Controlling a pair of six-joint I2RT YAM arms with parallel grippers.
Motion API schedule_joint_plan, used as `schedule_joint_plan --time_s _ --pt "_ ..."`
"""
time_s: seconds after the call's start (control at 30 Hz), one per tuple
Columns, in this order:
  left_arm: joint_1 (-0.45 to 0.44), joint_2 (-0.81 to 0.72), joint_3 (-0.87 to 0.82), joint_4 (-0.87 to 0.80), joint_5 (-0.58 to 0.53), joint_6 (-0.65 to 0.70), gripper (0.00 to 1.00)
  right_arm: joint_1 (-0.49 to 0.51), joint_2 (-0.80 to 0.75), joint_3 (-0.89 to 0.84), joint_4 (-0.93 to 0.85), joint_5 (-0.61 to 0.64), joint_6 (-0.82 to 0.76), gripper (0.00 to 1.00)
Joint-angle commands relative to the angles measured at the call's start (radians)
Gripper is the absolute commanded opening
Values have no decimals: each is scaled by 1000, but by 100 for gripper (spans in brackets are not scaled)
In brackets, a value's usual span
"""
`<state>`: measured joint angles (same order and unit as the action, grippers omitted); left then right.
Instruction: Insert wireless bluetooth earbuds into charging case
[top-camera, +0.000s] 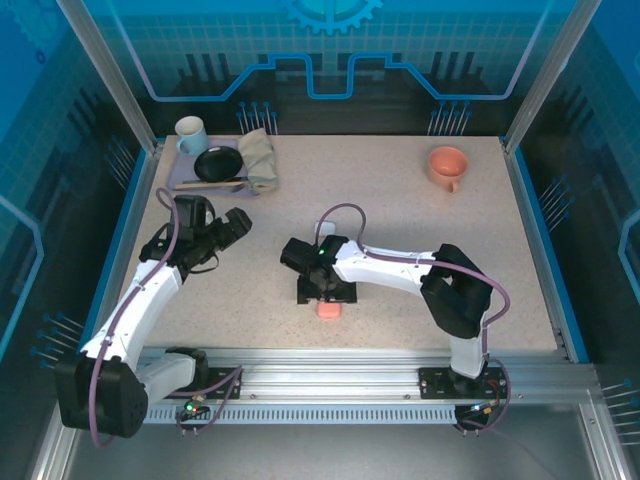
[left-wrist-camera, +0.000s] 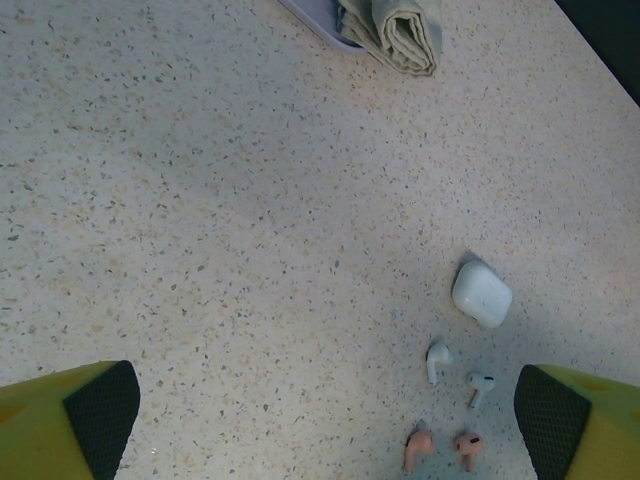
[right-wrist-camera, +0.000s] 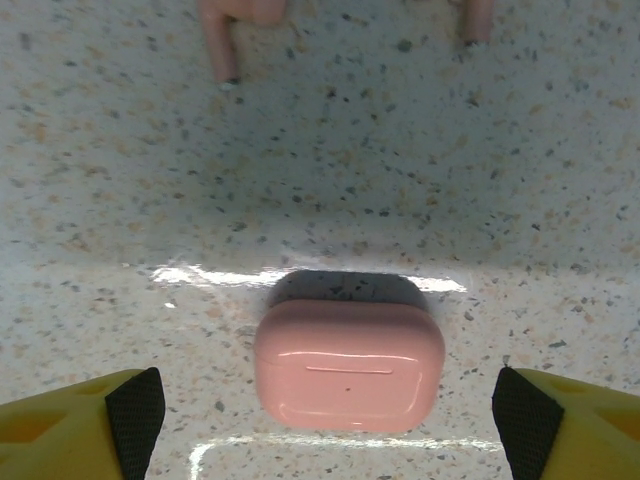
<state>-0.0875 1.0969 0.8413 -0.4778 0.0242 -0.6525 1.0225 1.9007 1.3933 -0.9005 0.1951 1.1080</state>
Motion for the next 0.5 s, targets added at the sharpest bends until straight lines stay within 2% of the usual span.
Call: schedule_joint_plan --time_s 0.0,0.23,0.47 --pt "-6 -14 -29 -12 29 19 99 16 18 -40 4 1 46 89" --pt "-7 -13 -46 5 52 16 99 27 47 -79 40 -5 68 87" --pt "-7 -6 -52 17 70 5 99 26 75 -88 79 -6 79 80"
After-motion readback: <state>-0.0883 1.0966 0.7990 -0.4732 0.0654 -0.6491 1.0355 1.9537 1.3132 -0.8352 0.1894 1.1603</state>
